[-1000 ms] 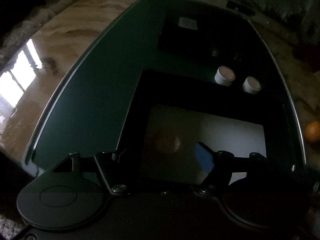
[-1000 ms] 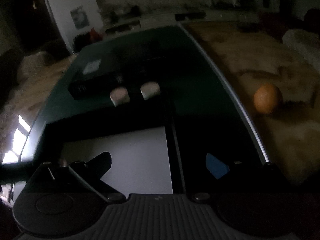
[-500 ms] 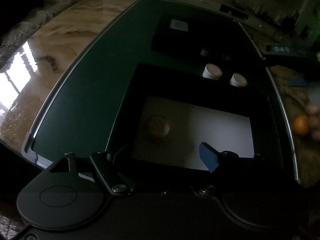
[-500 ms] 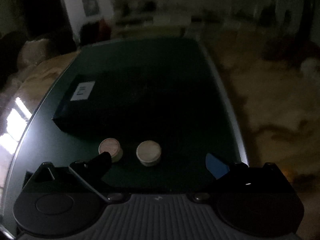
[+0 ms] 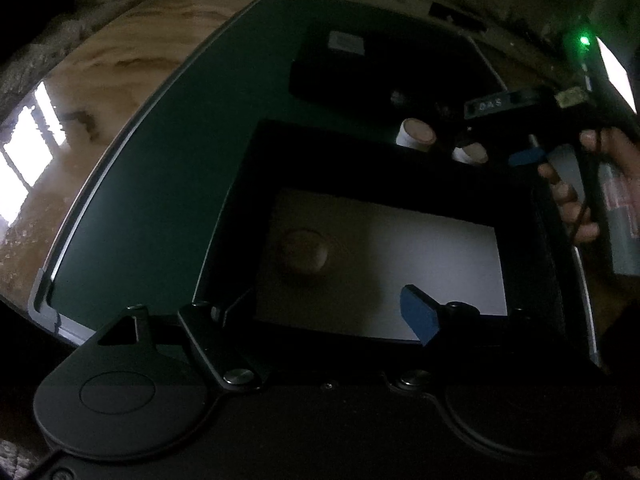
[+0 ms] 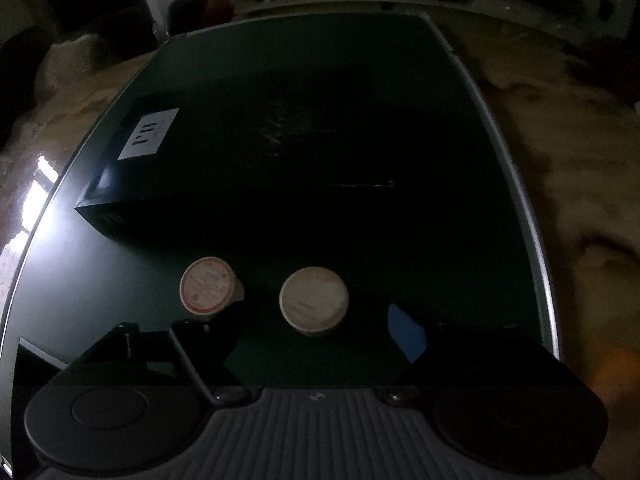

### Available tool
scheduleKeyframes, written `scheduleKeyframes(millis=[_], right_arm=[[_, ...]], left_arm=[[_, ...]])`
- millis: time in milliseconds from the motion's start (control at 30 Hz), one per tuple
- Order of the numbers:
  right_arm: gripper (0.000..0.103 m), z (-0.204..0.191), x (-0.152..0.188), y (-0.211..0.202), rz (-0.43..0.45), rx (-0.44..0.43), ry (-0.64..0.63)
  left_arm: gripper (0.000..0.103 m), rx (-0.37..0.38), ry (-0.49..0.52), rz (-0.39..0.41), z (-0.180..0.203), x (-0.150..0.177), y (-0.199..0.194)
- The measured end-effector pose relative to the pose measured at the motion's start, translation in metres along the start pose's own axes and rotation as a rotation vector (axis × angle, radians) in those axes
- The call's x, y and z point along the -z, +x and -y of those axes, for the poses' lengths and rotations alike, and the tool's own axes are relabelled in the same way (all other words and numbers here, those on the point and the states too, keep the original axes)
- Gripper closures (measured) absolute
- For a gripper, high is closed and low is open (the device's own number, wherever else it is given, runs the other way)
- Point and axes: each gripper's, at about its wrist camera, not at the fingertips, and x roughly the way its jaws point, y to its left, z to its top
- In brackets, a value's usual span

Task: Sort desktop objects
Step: 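Move the right tool to the cream-lidded cup and grasp it, then lift the cream-lidded cup with the right tool over the white paper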

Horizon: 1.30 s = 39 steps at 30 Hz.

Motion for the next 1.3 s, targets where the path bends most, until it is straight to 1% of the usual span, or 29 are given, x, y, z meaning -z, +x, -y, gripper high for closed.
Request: scheduleKeyframes(millis=[33, 100, 233, 267, 300, 333, 467, 600, 700, 800, 900, 1033, 1233, 1300], right_arm=[[0.033, -0.003, -0.001, 0.003, -0.007, 0.008, -0.006], [0.043, -0.005, -0.004, 0.007, -0.015, 0.021, -0.013], [0.044, -0.008, -0.004, 0.012, -0.026, 0.028, -0.017], [0.049, -0.009, -0.004, 0.013, -0.026, 0.029, -0.016], [0.055, -0.009, -0.004, 0.014, -0.025, 0.031, -0.016], [0.058, -0.009, -0.004, 0.014, -0.022, 0.037, -0.019], [0.059, -0.009, -0.002, 0.012, -0.015, 0.047, -0.024], [0.059, -0.009, -0.001, 0.010, -0.005, 0.042, -0.008], [0.059, -0.011, -0.001, 0.001, 0.012, 0.034, -0.013], [0.059, -0.013, 0.001, -0.020, 0.046, 0.009, -0.021], [0.059, -0.010, 0.009, -0.050, 0.077, -0.036, -0.010], [0.059, -0.009, 0.029, -0.085, 0.092, -0.083, -0.020], [0.059, -0.006, 0.077, -0.106, 0.043, -0.109, -0.018], [0.059, -0.008, 0.090, -0.102, 0.018, -0.108, -0.025]], left_arm=[[0.023, 0.000, 0.001, 0.000, 0.000, 0.000, 0.000], [0.023, 0.002, -0.009, 0.004, -0.001, 0.001, 0.000], [0.023, 0.000, -0.009, 0.008, 0.000, 0.002, 0.000], [0.023, -0.001, -0.008, 0.009, 0.000, 0.002, 0.000], [0.023, 0.000, -0.008, 0.007, 0.000, 0.002, 0.000], [0.023, 0.000, -0.010, 0.006, 0.000, 0.002, 0.001], [0.023, 0.006, -0.023, -0.003, -0.002, 0.003, 0.001], [0.023, 0.006, -0.023, -0.008, -0.002, 0.003, 0.003], [0.023, 0.005, -0.024, -0.006, -0.004, 0.001, 0.003], [0.023, 0.005, -0.025, -0.004, -0.005, 0.000, 0.004], [0.023, 0.004, -0.026, -0.003, -0.006, -0.002, 0.005], [0.023, 0.003, -0.034, 0.002, -0.008, 0.000, 0.000], [0.023, 0.000, -0.047, 0.010, -0.010, 0.004, -0.010], [0.023, 0.000, -0.052, 0.013, -0.011, 0.005, -0.014]])
